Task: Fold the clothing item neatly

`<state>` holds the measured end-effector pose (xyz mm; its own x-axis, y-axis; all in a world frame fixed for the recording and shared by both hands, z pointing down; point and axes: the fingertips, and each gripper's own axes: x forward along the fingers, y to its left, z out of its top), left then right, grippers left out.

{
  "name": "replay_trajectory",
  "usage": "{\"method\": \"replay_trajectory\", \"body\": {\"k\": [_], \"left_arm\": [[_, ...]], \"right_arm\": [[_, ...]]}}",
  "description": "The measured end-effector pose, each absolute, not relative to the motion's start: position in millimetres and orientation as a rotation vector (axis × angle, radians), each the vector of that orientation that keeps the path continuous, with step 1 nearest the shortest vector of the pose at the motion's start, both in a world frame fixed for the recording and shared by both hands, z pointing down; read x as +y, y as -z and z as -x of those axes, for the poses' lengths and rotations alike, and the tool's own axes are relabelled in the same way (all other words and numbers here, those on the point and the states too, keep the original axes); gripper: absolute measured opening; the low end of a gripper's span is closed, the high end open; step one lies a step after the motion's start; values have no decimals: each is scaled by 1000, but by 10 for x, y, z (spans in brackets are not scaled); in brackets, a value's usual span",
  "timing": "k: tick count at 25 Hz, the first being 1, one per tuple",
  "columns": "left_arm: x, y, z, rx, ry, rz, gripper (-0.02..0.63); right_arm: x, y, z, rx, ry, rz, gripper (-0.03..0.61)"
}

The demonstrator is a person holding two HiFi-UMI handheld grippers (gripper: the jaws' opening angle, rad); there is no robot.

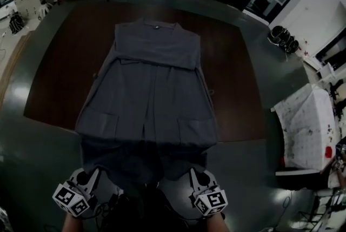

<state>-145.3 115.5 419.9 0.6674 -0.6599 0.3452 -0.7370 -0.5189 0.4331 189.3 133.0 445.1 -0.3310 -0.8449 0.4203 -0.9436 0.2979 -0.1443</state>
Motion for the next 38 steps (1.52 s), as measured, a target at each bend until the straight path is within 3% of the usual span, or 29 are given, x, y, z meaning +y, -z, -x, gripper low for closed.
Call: {"method": "replay_trajectory", "body": {"k": [12, 26, 38], "left_arm": [[615, -2402, 1691, -1242, -20, -2455, 17], [-561, -1662, 1279, -1451, 79, -2527, 17], [-2605, -1580, 1384, -1234, 40, -2647, 17]], "right_arm": [[790, -2623, -2095, -2456, -149, -1644, 3], [-327, -1970, -2131, -2603, -88, -1690, 3], [-1957, -1514, -2437, -2407, 51, -1921, 3]]}}
